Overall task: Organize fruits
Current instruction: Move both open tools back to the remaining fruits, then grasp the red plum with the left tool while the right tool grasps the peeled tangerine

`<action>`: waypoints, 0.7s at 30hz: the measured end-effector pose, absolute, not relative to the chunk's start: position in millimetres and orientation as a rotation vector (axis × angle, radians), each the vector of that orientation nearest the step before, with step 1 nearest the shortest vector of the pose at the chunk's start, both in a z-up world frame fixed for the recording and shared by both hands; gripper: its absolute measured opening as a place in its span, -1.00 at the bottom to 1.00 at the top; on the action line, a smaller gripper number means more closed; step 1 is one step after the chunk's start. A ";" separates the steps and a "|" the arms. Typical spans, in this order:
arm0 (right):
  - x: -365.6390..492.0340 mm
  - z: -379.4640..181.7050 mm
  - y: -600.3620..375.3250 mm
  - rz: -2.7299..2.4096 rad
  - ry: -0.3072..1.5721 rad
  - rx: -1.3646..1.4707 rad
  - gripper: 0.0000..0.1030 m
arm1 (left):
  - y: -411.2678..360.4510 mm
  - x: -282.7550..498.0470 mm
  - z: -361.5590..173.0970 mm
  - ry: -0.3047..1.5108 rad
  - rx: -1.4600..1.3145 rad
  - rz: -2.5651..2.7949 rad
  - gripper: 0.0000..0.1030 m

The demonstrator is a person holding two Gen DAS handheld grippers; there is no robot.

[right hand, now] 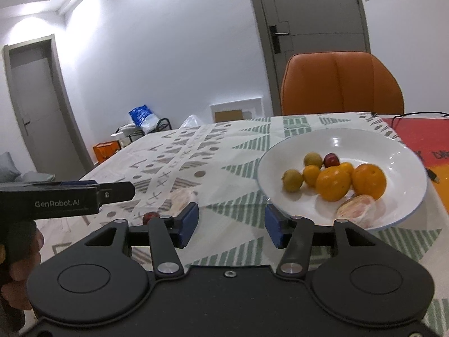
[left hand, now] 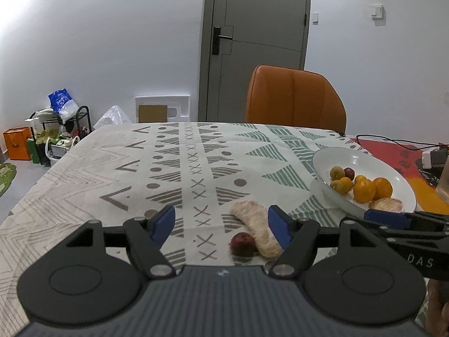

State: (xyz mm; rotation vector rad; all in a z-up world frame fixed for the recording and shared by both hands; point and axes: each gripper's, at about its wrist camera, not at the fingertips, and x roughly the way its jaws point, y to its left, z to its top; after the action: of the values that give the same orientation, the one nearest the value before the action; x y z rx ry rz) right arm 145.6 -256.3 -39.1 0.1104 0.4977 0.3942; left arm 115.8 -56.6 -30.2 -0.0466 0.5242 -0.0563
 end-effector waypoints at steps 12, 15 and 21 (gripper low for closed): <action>148.9 -46.7 -233.9 0.433 0.534 0.075 0.02 | -47.0 114.1 -45.3 0.553 -0.063 -0.063 0.38; 150.3 -47.1 -229.8 0.435 0.540 0.067 0.02 | -45.2 118.3 -51.1 0.573 -0.087 -0.067 0.38; 150.6 -47.6 -228.4 0.429 0.546 0.058 0.02 | -48.5 125.1 -57.7 0.583 -0.111 -0.095 0.33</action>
State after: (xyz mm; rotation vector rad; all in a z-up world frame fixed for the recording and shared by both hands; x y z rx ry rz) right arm 150.6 -228.4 -47.6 0.0577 0.5463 0.4291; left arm 125.1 -48.5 -57.7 -0.1111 0.5830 -0.0954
